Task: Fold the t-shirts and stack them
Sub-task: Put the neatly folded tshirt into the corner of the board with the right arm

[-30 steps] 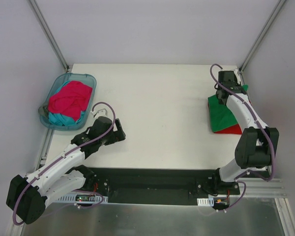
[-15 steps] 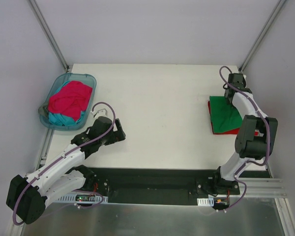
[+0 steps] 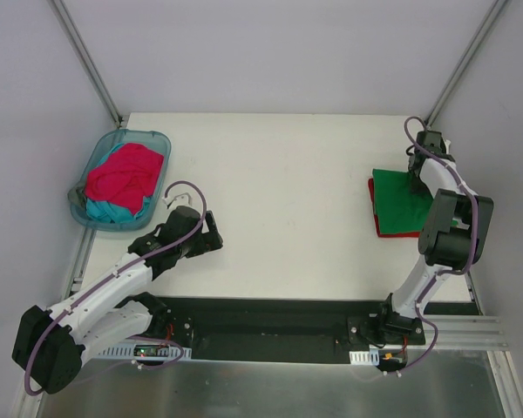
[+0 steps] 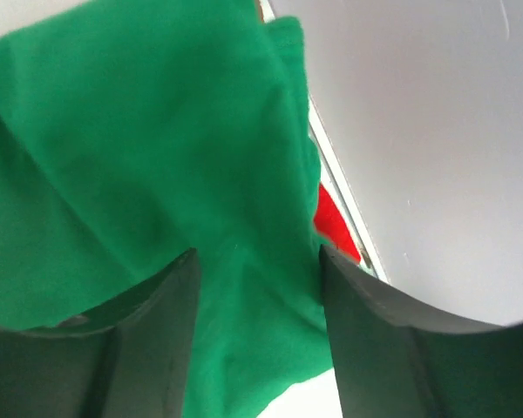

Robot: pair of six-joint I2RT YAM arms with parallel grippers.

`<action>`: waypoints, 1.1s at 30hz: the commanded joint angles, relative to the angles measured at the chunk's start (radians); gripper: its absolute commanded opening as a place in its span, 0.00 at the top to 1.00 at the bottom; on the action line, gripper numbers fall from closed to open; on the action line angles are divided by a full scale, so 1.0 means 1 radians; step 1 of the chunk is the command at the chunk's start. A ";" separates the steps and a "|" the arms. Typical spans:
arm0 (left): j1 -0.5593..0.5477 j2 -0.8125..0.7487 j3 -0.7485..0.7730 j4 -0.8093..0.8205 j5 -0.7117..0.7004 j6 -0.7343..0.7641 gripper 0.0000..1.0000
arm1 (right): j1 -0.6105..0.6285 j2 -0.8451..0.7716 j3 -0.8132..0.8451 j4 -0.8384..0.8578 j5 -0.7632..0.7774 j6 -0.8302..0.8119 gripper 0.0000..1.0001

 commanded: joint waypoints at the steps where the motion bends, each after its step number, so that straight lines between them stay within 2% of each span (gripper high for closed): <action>1: 0.011 0.000 0.001 -0.017 -0.034 -0.002 0.01 | -0.017 0.013 0.063 -0.039 0.020 0.072 0.39; 3: 0.011 -0.003 0.004 -0.017 -0.048 -0.002 0.01 | -0.020 0.007 0.080 -0.070 0.032 0.100 0.34; 6: 0.011 -0.003 0.010 -0.021 -0.042 -0.001 0.01 | -0.025 -0.021 0.098 -0.117 0.037 0.152 0.06; 7: 0.011 -0.006 0.013 -0.023 -0.043 0.001 0.01 | -0.025 -0.034 0.103 -0.134 0.040 0.170 0.04; 11: 0.012 -0.018 0.026 -0.034 -0.040 -0.002 0.01 | -0.043 -0.096 0.126 -0.206 0.017 0.244 0.04; 13: 0.012 -0.028 0.032 -0.037 -0.031 -0.005 0.01 | -0.051 -0.140 0.127 -0.231 -0.064 0.263 0.04; 17: 0.011 -0.046 0.047 -0.040 -0.010 -0.013 0.01 | -0.051 -0.266 0.062 -0.197 -0.361 0.256 0.04; 19: 0.012 -0.063 0.052 -0.038 -0.004 -0.027 0.01 | -0.051 -0.352 -0.016 -0.136 -0.523 0.264 0.04; 21: 0.011 -0.080 0.055 -0.038 0.000 -0.028 0.01 | -0.048 -0.448 -0.142 -0.062 -0.758 0.299 0.04; 23: 0.012 -0.094 0.055 -0.038 0.006 -0.021 0.01 | -0.031 -0.530 -0.246 0.011 -0.896 0.335 0.04; 33: 0.011 -0.209 -0.009 -0.037 0.030 0.018 0.01 | 0.297 -0.956 -0.701 0.179 -0.918 0.310 0.04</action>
